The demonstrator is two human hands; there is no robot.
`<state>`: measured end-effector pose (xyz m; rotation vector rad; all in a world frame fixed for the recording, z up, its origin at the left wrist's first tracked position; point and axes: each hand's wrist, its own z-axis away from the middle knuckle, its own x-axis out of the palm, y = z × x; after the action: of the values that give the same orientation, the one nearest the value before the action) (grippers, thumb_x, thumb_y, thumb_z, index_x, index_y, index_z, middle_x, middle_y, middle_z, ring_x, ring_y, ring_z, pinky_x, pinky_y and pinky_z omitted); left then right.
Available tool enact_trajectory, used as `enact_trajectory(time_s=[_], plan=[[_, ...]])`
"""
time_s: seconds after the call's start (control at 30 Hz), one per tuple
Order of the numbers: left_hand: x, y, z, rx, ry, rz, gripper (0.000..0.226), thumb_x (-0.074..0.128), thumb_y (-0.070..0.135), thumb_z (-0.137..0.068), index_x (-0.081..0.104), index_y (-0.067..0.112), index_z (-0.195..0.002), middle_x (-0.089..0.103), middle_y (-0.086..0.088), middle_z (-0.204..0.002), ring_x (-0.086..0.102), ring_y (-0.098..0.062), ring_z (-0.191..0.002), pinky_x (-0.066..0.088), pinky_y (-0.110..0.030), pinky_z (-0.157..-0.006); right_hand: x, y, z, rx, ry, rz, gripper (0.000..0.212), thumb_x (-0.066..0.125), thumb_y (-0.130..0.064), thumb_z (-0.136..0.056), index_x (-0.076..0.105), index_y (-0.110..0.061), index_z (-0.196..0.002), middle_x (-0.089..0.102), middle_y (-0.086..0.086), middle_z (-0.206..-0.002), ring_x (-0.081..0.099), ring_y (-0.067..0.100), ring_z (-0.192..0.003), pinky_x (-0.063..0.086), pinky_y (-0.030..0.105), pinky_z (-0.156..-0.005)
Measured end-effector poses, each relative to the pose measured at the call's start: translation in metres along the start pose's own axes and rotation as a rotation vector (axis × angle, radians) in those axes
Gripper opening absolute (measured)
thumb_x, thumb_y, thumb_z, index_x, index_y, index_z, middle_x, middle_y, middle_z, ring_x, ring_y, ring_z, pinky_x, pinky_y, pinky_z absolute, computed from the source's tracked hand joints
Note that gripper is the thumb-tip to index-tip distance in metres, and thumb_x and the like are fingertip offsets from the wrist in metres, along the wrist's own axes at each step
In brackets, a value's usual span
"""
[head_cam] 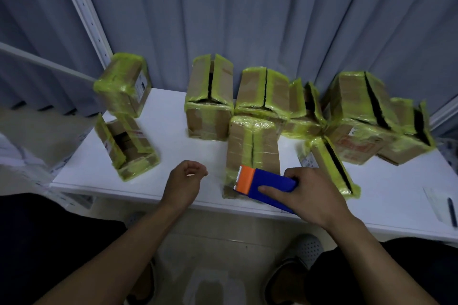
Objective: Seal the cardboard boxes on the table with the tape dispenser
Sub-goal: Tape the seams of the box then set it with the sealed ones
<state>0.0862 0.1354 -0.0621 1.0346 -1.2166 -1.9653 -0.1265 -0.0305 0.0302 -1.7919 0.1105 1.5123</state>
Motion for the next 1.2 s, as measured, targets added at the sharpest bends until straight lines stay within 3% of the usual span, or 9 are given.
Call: enact_trajectory(time_s=[0.17, 0.33, 0.5, 0.63, 0.73, 0.8, 0.9, 1.03, 1.2], plan=[[0.008, -0.01, -0.007, -0.07, 0.041, 0.048, 0.005, 0.067, 0.026, -0.092, 0.063, 0.026, -0.095, 0.066, 0.005, -0.102, 0.063, -0.018, -0.097, 0.056, -0.039, -0.089, 0.002, -0.014, -0.011, 0.009, -0.044, 0.146, 0.06, 0.059, -0.087, -0.073, 0.061, -0.028, -0.063, 0.057, -0.007, -0.052, 0.058, 0.006, -0.053, 0.042, 0.026, -0.051], [0.018, -0.019, -0.012, -0.118, 0.018, 0.061, 0.009, 0.066, 0.022, -0.092, 0.062, 0.023, -0.1, 0.065, -0.002, -0.102, 0.063, -0.023, -0.095, 0.052, -0.032, -0.076, 0.004, -0.021, -0.019, 0.056, -0.075, 0.258, 0.06, 0.062, -0.085, -0.074, 0.054, -0.027, -0.063, 0.055, -0.007, -0.06, 0.058, 0.01, -0.06, 0.038, 0.027, -0.053], [0.03, -0.021, -0.016, -0.157, -0.031, 0.034, 0.007, 0.064, 0.021, -0.093, 0.061, 0.022, -0.1, 0.062, 0.002, -0.1, 0.059, -0.017, -0.091, 0.052, -0.034, -0.084, 0.011, -0.023, -0.026, 0.116, -0.089, 0.329, 0.06, 0.061, -0.086, -0.073, 0.059, -0.026, -0.072, 0.058, -0.008, -0.068, 0.062, 0.015, -0.068, 0.045, 0.028, -0.058], [0.038, -0.025, -0.021, -0.193, -0.095, 0.072, 0.009, 0.066, 0.021, -0.09, 0.064, 0.021, -0.098, 0.065, -0.004, -0.097, 0.059, -0.018, -0.083, 0.046, -0.03, -0.075, 0.013, -0.023, -0.031, 0.168, -0.123, 0.326, 0.063, 0.062, -0.087, -0.069, 0.061, -0.025, -0.077, 0.06, -0.006, -0.074, 0.064, 0.017, -0.072, 0.054, 0.031, -0.064], [0.043, -0.025, -0.023, -0.201, -0.169, 0.059, 0.009, 0.065, 0.025, -0.092, 0.065, 0.024, -0.101, 0.067, -0.006, -0.112, 0.06, -0.017, -0.088, 0.047, -0.027, -0.071, 0.014, -0.025, -0.034, 0.184, -0.146, 0.335, 0.064, 0.063, -0.088, -0.069, 0.063, -0.025, -0.082, 0.06, -0.007, -0.075, 0.064, 0.017, -0.074, 0.054, 0.031, -0.064], [0.044, -0.024, -0.023, -0.225, -0.255, 0.089, 0.03, 0.066, 0.03, -0.094, 0.062, 0.027, -0.123, 0.062, -0.005, -0.129, 0.062, -0.019, -0.098, 0.048, -0.026, -0.068, 0.015, -0.025, -0.035, 0.189, -0.148, 0.333, 0.066, 0.064, -0.088, -0.068, 0.065, -0.025, -0.085, 0.061, -0.007, -0.076, 0.065, 0.017, -0.074, 0.057, 0.032, -0.066], [0.041, -0.031, -0.021, -0.215, -0.243, 0.046, 0.065, 0.074, 0.031, -0.088, 0.046, 0.022, -0.146, 0.056, -0.004, -0.138, 0.061, -0.019, -0.109, 0.052, -0.03, -0.088, 0.015, -0.021, -0.036, 0.207, -0.156, 0.307, 0.065, 0.064, -0.088, -0.066, 0.064, -0.025, -0.082, 0.062, -0.007, -0.075, 0.065, 0.016, -0.073, 0.058, 0.034, -0.068], [0.042, -0.036, -0.013, 0.0, -0.017, 0.012, 0.024, 0.069, 0.021, -0.092, 0.071, 0.024, -0.117, 0.069, 0.006, -0.121, 0.062, -0.01, -0.108, 0.046, -0.019, -0.089, 0.015, -0.019, -0.035, 0.199, -0.16, 0.292, 0.063, 0.066, -0.087, -0.067, 0.062, -0.025, -0.077, 0.061, -0.006, -0.071, 0.064, 0.016, -0.07, 0.056, 0.032, -0.064], [0.056, -0.041, -0.002, 0.026, -0.407, 0.141, 0.03, 0.047, 0.039, -0.104, 0.051, 0.053, -0.13, 0.056, 0.017, -0.136, 0.053, -0.006, -0.126, 0.041, -0.035, -0.111, 0.016, -0.016, -0.037, 0.2, -0.154, 0.284, 0.062, 0.066, -0.086, -0.067, 0.061, -0.025, -0.075, 0.061, -0.006, -0.071, 0.064, 0.017, -0.07, 0.055, 0.032, -0.063]])
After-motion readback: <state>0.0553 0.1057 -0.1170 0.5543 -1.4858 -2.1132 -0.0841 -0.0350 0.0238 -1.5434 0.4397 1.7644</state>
